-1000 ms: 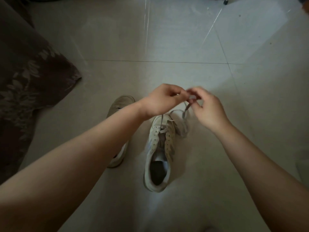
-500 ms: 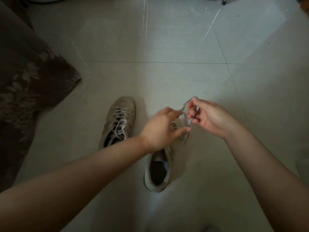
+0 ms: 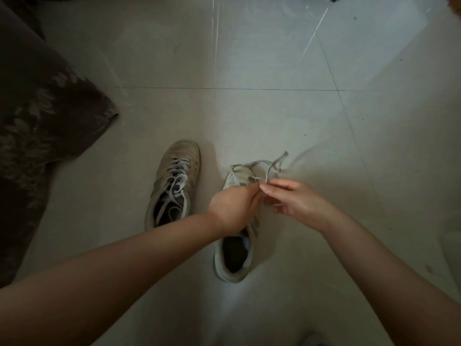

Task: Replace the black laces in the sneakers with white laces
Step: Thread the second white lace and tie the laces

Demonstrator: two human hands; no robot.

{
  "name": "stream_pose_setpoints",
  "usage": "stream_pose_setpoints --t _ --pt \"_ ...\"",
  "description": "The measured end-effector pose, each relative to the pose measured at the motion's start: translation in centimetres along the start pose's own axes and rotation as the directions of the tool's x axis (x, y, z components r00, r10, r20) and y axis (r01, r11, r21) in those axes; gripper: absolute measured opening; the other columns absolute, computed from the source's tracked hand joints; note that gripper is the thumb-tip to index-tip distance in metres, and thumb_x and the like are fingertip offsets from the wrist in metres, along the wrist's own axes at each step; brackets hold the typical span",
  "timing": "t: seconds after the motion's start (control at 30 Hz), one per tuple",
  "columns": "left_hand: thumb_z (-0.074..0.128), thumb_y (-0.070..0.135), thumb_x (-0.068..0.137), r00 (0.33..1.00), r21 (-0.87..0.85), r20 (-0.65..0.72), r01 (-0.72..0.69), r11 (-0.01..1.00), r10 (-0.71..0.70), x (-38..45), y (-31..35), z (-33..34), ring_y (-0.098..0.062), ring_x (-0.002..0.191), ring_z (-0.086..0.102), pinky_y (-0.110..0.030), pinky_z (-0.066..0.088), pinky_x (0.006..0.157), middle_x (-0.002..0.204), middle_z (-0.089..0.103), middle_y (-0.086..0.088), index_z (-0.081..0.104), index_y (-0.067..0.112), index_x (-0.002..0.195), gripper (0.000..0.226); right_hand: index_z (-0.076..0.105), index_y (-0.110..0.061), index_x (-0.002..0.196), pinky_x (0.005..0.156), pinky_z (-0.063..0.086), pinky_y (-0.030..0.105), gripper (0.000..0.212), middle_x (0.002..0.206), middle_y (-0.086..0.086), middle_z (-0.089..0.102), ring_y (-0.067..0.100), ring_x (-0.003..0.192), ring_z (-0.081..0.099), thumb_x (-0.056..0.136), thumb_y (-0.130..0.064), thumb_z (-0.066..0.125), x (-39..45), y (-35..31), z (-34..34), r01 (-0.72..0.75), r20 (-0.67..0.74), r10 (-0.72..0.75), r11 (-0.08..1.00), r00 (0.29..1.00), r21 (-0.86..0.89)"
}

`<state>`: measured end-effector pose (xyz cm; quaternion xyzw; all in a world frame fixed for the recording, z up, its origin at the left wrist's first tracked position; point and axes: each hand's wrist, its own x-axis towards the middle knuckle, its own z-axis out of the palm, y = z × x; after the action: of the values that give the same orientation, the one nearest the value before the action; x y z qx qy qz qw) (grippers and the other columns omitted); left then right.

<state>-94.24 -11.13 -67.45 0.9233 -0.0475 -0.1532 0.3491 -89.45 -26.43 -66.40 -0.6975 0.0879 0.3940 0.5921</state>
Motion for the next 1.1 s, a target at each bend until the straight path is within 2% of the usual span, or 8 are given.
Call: stream_pose_setpoints --t 0.13,0.23,0.47,0.63,0.73,0.9,0.97,1.1 --pt "0.048 0.042 0.092 0.986 0.185 -0.049 0.165 0.969 -0.158 -0.6 -1.0 0.2 -0.021 0.095 0.059 -0.025 0.038 0.067 0.101 0.065 0.0 0.061 0.022 0.099 0.024 0.072 -0.012 0.085 0.06 0.044 0.022 0.006 0.071 0.005 0.065 0.015 0.064 0.055 0.083 -0.017 0.07 0.9 1.9 -0.3 0.088 -0.221 -0.086 0.996 0.971 -0.003" --pt "0.054 0.035 0.088 0.974 0.165 -0.086 0.219 0.961 -0.208 -1.1 -1.7 -0.3 -0.019 0.096 0.06 -0.026 0.045 0.072 0.103 0.065 0.004 0.065 0.028 0.099 0.017 0.069 -0.002 0.091 0.063 0.054 0.018 0.008 0.078 0.009 0.068 0.013 0.065 0.065 0.084 -0.001 0.066 1.2 3.1 0.2 0.095 -0.282 -0.064 0.991 0.957 0.099" --pt "0.056 0.028 0.084 0.934 0.041 -0.118 0.343 0.939 -0.336 0.2 -1.3 1.2 -0.019 0.097 0.062 -0.026 0.047 0.075 0.108 0.066 0.004 0.07 0.032 0.101 0.023 0.068 -0.009 0.078 0.058 0.054 0.017 0.01 0.071 0.007 0.066 0.012 0.063 0.064 0.083 -0.001 0.067 2.1 3.9 1.2 0.144 -0.386 -0.144 0.989 0.911 -0.03" --pt "0.054 0.035 0.084 0.928 0.082 -0.184 0.342 0.936 -0.323 0.5 -1.6 2.3 -0.021 0.106 0.053 -0.031 0.04 0.085 0.109 0.062 0.002 0.069 0.036 0.103 0.024 0.066 -0.012 0.073 0.06 0.055 0.019 0.016 0.071 0.009 0.066 0.014 0.063 0.065 0.085 -0.002 0.065 2.5 4.1 1.0 0.163 -0.398 -0.177 0.984 0.9 -0.071" --pt "0.053 0.039 0.086 0.936 0.12 -0.155 0.336 0.934 -0.317 0.5 -1.9 2.4 -0.021 0.112 0.048 -0.032 0.034 0.088 0.115 0.059 0.001 0.067 0.038 0.108 0.026 0.063 -0.011 0.075 0.062 0.057 0.023 0.017 0.073 0.009 0.067 0.011 0.061 0.067 0.087 0.0 0.061 2.8 4.1 0.9 0.165 -0.389 -0.169 0.985 0.906 -0.046" --pt "0.052 0.032 0.088 0.925 0.054 -0.121 0.369 0.928 -0.361 0.7 -1.6 2.1 -0.022 0.115 0.047 -0.033 0.033 0.093 0.118 0.057 -0.001 0.066 0.04 0.111 0.028 0.063 -0.013 0.076 0.083 0.056 0.038 0.018 0.082 0.015 0.069 0.03 0.082 0.069 0.079 0.003 0.07 3.0 4.2 1.2 0.153 -0.382 -0.186 0.982 0.905 -0.114" --pt "0.053 0.033 0.088 0.912 0.009 -0.126 0.393 0.919 -0.389 0.7 -1.4 2.2 -0.022 0.112 0.049 -0.034 0.035 0.093 0.116 0.059 0.0 0.068 0.039 0.108 0.026 0.062 -0.014 0.073 0.085 0.056 0.043 0.021 0.081 0.016 0.07 0.033 0.083 0.069 0.077 0.004 0.071 3.2 4.5 1.5 0.137 -0.395 -0.17 0.984 0.903 -0.111" --pt "0.053 0.037 0.088 0.89 -0.02 -0.151 0.433 0.901 -0.431 0.7 -1.2 2.7 -0.022 0.108 0.052 -0.034 0.037 0.093 0.114 0.06 -0.001 0.068 0.038 0.107 0.024 0.063 -0.018 0.069 0.072 0.055 0.033 0.02 0.072 0.003 0.069 0.016 0.068 0.065 0.074 -0.005 0.077 3.6 4.6 1.9 0.115 -0.394 -0.189 0.972 0.899 -0.204"
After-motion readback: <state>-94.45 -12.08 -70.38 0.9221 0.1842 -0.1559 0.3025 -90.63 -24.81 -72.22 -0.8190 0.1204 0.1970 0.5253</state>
